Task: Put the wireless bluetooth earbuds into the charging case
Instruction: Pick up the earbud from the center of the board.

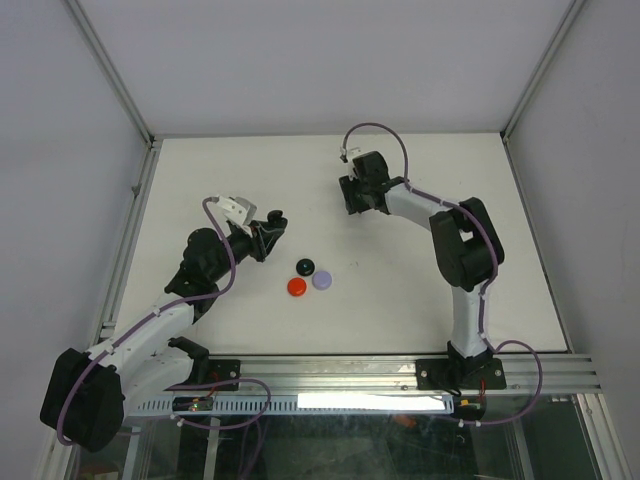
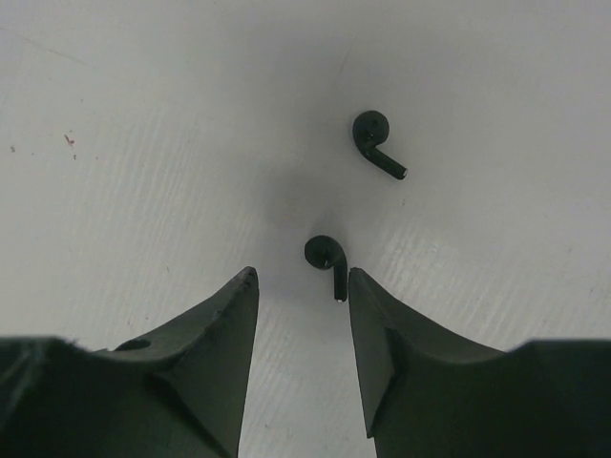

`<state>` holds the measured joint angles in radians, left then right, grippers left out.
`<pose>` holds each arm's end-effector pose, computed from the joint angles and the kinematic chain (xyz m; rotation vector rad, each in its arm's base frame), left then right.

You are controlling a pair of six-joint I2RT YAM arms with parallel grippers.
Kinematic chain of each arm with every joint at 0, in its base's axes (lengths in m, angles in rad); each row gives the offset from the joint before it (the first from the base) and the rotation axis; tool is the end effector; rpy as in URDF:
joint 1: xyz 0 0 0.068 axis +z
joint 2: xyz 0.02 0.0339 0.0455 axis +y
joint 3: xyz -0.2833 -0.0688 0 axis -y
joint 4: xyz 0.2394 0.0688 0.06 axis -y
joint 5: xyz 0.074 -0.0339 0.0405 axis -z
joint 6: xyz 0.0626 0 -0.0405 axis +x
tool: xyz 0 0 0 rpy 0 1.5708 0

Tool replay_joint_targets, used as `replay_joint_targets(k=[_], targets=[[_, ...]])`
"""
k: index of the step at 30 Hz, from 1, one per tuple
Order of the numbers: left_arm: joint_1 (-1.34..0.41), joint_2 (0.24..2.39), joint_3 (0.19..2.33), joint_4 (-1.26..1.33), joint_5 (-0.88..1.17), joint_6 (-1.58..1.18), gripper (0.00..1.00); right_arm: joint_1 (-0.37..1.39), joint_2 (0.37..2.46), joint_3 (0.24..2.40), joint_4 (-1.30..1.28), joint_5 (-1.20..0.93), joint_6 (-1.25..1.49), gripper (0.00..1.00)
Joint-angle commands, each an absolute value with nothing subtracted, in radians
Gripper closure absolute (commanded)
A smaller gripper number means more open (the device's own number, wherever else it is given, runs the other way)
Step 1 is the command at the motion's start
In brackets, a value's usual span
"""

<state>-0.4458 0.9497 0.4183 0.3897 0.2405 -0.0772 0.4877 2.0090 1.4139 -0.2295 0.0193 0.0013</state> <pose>0.1969 -0.1106 0.2553 0.4967 1.6723 -0.5916 0.4112 0.2167 0.1852 -0.5704 2.3367 0.2054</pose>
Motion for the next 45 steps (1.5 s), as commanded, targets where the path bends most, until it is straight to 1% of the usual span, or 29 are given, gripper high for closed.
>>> replay_joint_targets(k=[1, 10, 16, 21, 22, 24, 32, 38, 45], targets=[[-0.448, 0.928, 0.457, 0.417, 0.225, -0.044, 1.00, 0.485, 2.041, 1.482, -0.182, 0.061, -0.011, 0.55], [-0.448, 0.929, 0.459, 0.411, 0.236, -0.042, 1.00, 0.486, 2.117, 1.534, -0.213, 0.091, -0.024, 0.59], [-0.446, 0.929, 0.460, 0.410, 0.249, -0.040, 1.00, 0.487, 2.112, 1.532, -0.268, 0.097, -0.026, 0.63], [-0.446, 0.934, 0.466, 0.411, 0.274, -0.041, 1.00, 0.488, 2.103, 1.523, -0.313, 0.094, -0.025, 0.71], [-0.446, 0.933, 0.464, 0.414, 0.277, -0.043, 1.00, 0.488, 2.099, 1.517, -0.316, 0.095, -0.025, 0.74], [-0.446, 0.931, 0.462, 0.419, 0.280, -0.044, 1.00, 0.489, 2.087, 1.511, -0.323, 0.097, -0.025, 0.77], [-0.446, 0.930, 0.457, 0.440, 0.324, -0.050, 1.00, 0.512, 1.974, 1.426, -0.344, 0.067, -0.013, 0.80], [-0.446, 0.929, 0.450, 0.465, 0.352, -0.070, 1.00, 0.536, 1.839, 1.302, -0.318, 0.024, 0.009, 0.80], [-0.447, 0.932, 0.431, 0.536, 0.373, -0.124, 1.00, 0.560, 1.653, 1.210, -0.254, -0.013, 0.036, 0.80]])
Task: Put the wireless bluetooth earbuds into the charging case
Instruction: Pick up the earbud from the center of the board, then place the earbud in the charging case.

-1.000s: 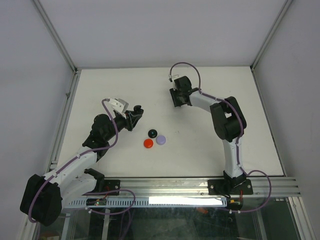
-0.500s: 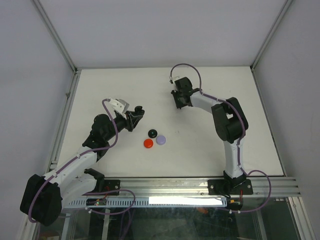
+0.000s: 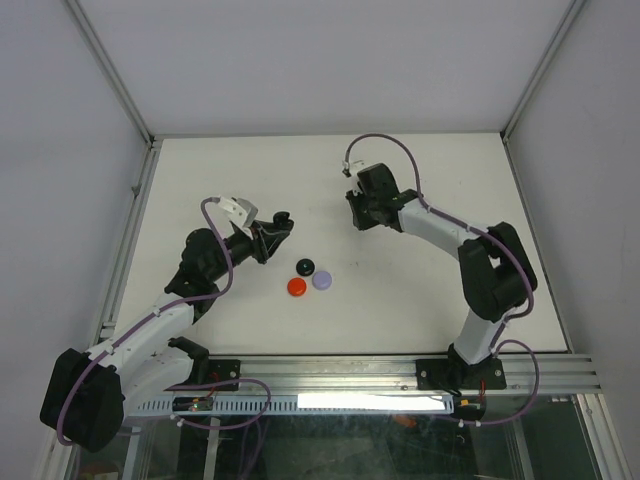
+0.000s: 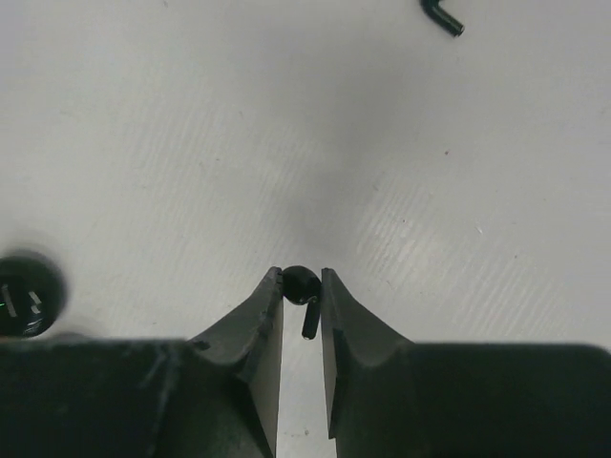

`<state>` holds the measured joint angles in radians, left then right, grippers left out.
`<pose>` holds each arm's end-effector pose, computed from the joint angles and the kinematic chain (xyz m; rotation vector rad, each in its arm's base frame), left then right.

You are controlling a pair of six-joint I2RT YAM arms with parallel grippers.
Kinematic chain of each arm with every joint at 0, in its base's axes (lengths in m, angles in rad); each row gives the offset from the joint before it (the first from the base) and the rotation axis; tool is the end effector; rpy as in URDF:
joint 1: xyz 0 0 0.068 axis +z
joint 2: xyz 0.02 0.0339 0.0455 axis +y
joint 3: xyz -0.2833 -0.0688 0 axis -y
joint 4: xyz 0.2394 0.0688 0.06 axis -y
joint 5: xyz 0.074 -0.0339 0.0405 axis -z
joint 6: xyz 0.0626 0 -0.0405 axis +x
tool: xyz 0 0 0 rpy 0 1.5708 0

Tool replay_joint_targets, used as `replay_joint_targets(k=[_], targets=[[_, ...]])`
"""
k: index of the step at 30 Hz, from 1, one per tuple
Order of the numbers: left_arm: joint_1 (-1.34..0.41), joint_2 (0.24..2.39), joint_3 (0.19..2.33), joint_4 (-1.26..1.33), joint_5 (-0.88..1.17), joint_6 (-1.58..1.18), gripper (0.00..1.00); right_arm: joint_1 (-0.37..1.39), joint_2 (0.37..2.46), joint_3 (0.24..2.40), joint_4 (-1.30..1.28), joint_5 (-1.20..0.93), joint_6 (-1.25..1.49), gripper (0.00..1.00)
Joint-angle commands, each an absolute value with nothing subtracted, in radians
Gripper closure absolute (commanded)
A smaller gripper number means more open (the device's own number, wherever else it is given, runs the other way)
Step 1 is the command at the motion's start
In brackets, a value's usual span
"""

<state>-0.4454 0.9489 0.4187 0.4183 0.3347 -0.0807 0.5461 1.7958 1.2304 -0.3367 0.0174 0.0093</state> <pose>0.1934 -0.1151 0.2596 0.5616 1.6278 -0.6735 0.3442 0.2079 0.2049 -0.6518 2.3984 0.2159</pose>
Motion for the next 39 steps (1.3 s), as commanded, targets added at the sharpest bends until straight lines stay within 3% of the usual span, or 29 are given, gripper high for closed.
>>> replay_joint_targets(k=[1, 19, 39], targets=[[-0.446, 0.934, 0.428, 0.548, 0.375, -0.134, 1.00, 0.568, 1.627, 1.199, -0.241, -0.014, 0.038, 0.80], [-0.447, 0.958, 0.393, 0.793, 0.465, -0.224, 1.00, 0.665, 1.238, 1.044, 0.125, -0.214, 0.065, 0.80], [-0.446, 1.045, 0.369, 1.100, 0.614, -0.356, 1.00, 0.699, 1.181, 0.894, 0.617, -0.537, 0.219, 0.79]])
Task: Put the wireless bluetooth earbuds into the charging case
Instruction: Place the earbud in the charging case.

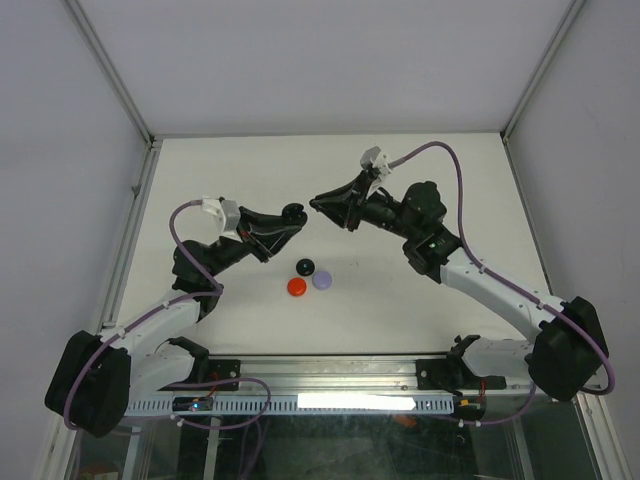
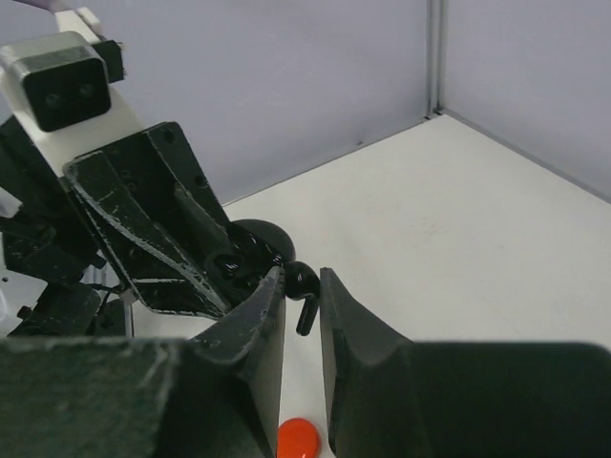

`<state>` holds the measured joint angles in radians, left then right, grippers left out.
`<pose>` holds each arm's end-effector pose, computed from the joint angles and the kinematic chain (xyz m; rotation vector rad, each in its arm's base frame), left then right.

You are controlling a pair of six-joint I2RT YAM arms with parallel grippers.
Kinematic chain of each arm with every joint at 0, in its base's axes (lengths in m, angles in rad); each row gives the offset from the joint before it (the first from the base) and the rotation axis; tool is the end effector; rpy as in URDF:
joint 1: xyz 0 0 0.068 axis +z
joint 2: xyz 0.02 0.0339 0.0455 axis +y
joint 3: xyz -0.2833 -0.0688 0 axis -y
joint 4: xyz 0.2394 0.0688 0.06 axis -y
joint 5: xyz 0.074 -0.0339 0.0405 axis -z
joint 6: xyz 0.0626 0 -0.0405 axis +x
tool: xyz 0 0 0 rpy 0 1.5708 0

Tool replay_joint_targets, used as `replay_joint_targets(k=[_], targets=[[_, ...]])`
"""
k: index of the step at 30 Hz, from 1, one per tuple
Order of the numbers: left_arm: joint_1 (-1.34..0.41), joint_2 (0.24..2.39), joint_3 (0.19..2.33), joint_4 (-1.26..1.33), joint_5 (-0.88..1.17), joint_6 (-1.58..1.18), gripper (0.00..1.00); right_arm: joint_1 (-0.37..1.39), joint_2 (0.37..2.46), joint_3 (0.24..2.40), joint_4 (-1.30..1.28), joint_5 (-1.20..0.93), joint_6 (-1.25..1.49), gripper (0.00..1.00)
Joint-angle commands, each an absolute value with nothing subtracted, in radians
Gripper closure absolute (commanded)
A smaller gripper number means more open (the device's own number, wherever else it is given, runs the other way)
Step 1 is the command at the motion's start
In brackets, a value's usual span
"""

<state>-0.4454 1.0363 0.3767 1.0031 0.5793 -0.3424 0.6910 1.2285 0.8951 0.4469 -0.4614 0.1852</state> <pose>0.1843 -0.1260 0.3006 0.5919 1.2197 -1.0239 0.2134 0.2127 0.3734 -0.7611 1.3598 1.0368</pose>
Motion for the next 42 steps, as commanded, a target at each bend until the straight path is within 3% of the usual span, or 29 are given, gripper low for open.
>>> replay_joint_targets(k=[1, 42], targets=[[-0.446, 1.048, 0.369, 1.101, 0.617, -0.356, 1.00, 0.700, 1.179, 0.893, 0.629, -0.549, 0.222, 0.80], [-0.457, 1.100, 0.418, 1.270, 0.651, -0.658, 1.00, 0.750, 1.251, 0.891, 0.650, -0.590, 0.126, 0.80]])
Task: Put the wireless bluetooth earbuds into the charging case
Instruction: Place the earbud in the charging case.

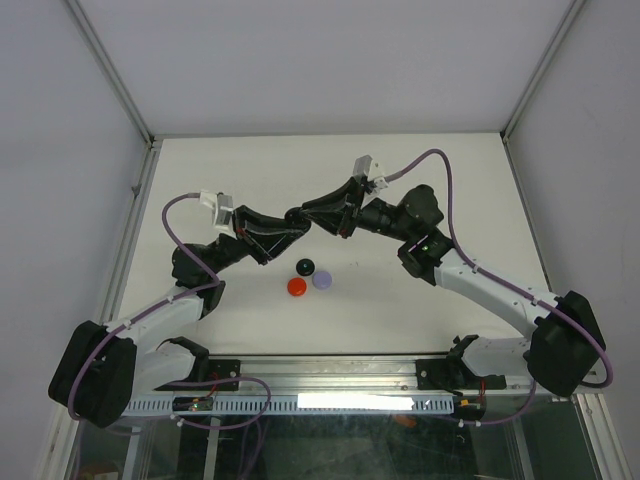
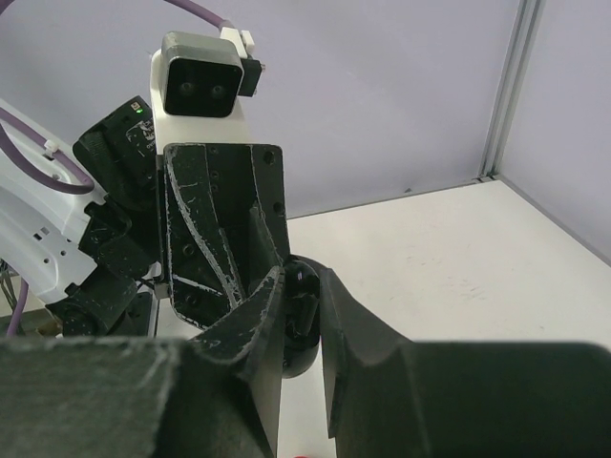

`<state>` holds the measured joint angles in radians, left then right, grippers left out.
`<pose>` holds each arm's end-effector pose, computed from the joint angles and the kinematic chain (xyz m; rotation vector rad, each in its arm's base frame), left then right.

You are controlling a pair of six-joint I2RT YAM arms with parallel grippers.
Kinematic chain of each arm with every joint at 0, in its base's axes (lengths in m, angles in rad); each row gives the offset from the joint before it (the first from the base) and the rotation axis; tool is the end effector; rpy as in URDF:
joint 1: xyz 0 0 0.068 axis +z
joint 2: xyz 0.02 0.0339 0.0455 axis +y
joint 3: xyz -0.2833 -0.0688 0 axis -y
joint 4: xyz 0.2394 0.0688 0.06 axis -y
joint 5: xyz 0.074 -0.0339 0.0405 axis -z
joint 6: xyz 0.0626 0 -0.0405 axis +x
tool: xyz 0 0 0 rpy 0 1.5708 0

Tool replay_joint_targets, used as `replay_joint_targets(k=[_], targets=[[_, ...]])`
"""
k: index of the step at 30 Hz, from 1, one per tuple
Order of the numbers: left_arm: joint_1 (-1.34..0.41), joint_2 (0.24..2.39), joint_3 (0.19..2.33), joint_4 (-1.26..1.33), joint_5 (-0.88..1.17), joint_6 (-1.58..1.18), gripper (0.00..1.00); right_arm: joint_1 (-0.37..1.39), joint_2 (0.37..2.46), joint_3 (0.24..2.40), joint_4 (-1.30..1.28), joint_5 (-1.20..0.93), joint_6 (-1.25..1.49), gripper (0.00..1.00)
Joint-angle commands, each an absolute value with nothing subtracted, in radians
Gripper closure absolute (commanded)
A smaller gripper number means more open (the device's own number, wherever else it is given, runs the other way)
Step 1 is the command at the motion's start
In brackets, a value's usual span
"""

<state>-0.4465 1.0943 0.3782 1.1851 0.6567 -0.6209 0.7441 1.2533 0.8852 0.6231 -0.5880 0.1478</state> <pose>0.1822 -0.1296 0.3092 0.5327 1.1956 -1.2836 0.1961 0.2277 0.3843 -0.9041 1.1375 1.1247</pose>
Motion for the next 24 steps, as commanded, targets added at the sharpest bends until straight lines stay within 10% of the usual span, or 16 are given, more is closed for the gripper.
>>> replay_joint_targets(k=[1, 24], targets=[[-0.458, 1.099, 0.418, 1.271, 0.650, -0.657, 1.00, 0.750, 1.252, 0.891, 0.651, -0.591, 0.127, 0.80], [-0.458, 1.071, 0.391, 1.242, 0.595, -0.584, 1.00, 0.790, 1.255, 0.876, 0.715, -0.580, 0.188, 0.80]])
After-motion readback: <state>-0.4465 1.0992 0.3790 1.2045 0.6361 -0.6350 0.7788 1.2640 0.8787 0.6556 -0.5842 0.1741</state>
